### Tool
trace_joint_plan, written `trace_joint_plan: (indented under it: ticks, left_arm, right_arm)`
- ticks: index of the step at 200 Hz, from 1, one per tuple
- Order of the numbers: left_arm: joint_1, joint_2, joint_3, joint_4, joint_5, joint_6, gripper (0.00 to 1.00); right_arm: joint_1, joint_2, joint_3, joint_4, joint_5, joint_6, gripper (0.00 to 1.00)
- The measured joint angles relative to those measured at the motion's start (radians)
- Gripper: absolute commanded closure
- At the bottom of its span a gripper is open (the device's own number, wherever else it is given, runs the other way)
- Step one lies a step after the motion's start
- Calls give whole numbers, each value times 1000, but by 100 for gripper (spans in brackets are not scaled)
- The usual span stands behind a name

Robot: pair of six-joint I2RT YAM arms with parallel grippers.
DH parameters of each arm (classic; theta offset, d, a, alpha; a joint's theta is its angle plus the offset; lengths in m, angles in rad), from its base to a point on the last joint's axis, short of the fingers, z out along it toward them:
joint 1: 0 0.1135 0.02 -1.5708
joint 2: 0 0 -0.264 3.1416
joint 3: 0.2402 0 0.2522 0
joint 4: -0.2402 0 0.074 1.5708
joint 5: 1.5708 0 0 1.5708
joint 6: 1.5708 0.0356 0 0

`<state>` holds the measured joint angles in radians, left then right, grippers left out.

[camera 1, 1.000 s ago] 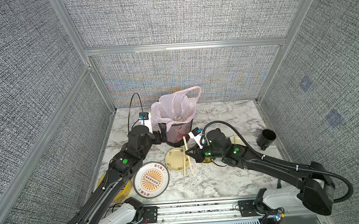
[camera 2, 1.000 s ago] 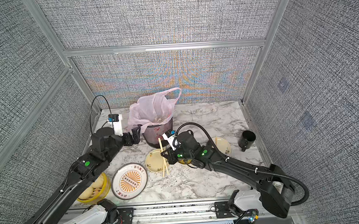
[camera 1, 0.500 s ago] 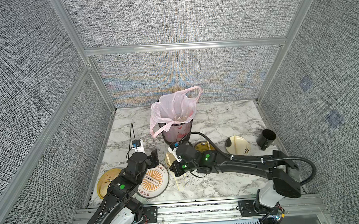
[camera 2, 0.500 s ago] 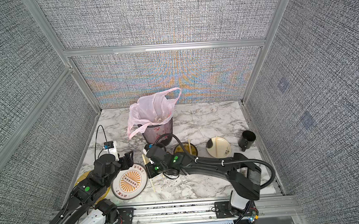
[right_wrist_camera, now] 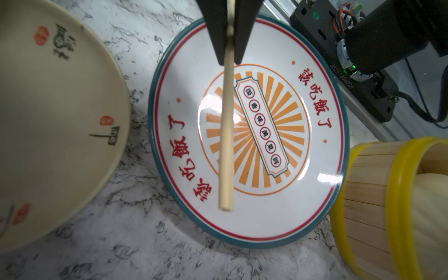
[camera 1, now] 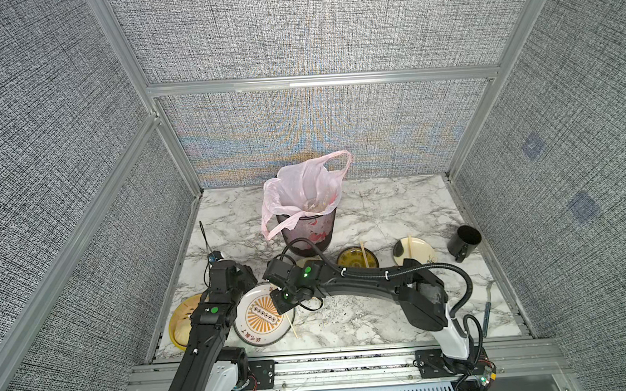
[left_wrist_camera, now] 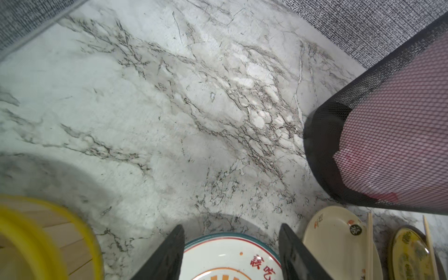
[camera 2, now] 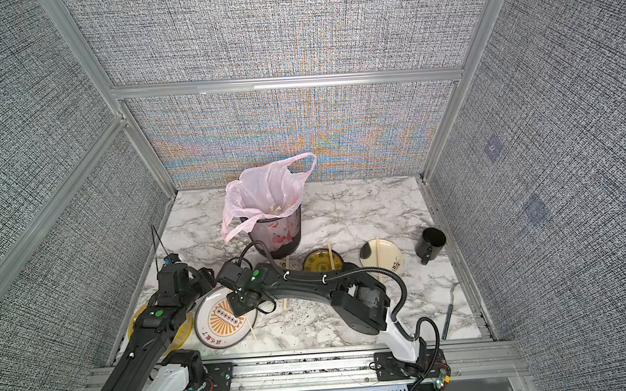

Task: Remove the packaging of disposable chopsticks
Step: Place the disposable chopsticks on the plate.

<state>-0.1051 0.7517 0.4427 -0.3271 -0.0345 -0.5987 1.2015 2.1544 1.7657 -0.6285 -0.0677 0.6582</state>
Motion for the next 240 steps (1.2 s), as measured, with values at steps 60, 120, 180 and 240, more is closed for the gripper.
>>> trace_joint_plan:
  ticks: [60,120,180,240]
  left_arm:
    - [30,56,18,47,35,5,37]
    - [68,97,39,77,64,-3,38]
    - [68,46,17,77,98,-1,38]
    - [68,35,5,86,119,1,38]
  right_arm:
    - [-25,115,167,-142,-28,-19,100]
    - [-55,205,293,-219,-71,-29,100]
    - [-64,241,336,-254,-98,-30,100]
    - [-69,255,356,-269,-102,-34,89]
